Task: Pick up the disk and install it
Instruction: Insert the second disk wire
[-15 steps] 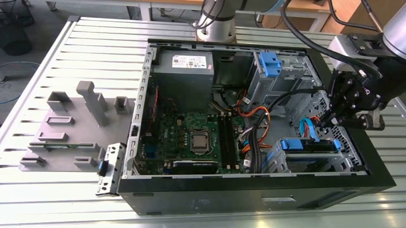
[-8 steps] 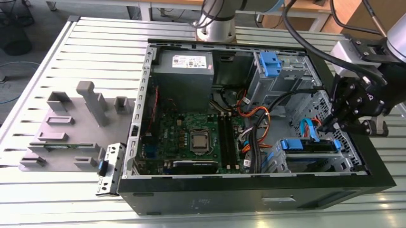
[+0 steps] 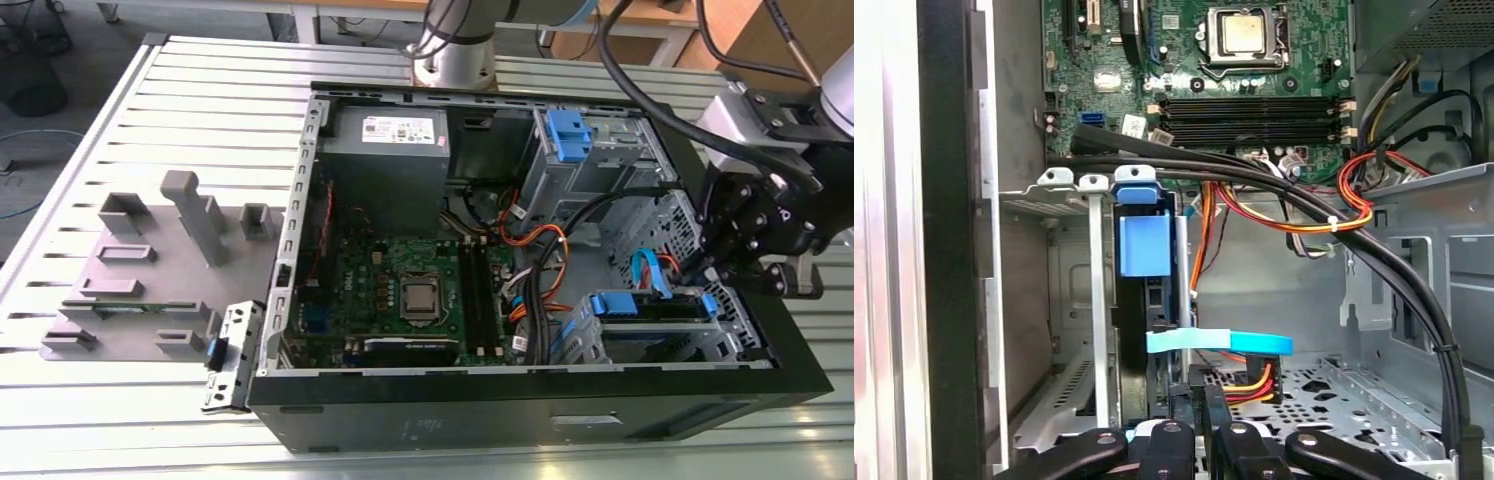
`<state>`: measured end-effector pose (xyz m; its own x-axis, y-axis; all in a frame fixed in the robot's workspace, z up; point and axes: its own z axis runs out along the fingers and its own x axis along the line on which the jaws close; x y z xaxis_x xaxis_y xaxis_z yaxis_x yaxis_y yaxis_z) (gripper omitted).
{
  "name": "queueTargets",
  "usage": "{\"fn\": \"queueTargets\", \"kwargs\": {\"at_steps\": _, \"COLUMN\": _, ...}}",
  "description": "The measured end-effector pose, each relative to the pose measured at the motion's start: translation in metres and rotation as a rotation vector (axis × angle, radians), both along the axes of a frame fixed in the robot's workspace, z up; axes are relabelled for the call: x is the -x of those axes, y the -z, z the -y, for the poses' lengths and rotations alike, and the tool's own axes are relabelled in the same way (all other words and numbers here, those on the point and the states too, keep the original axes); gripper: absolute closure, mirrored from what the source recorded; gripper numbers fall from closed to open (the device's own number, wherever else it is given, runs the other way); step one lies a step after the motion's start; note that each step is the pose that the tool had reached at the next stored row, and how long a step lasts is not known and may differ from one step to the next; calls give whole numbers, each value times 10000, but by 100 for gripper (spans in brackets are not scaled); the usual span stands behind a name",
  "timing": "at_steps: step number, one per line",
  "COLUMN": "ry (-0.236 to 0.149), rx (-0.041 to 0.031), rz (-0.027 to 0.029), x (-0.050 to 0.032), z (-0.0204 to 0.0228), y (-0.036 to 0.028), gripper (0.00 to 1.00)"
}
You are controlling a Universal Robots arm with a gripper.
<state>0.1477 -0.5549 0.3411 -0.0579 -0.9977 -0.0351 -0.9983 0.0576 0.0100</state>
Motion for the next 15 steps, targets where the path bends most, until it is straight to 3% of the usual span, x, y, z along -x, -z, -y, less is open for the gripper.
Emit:
{"fn": "queueTargets", "kwargs": {"at_steps": 12, "ry": 0, "rx": 0, "rz": 0, "x": 0, "z": 130, "y": 0, "gripper": 84}}
{"fn": "queueTargets", "kwargs": {"at_steps": 15, "ry": 0, "rx": -2, "rz": 0, "x": 0, "z": 145, "y": 2, "gripper": 84}}
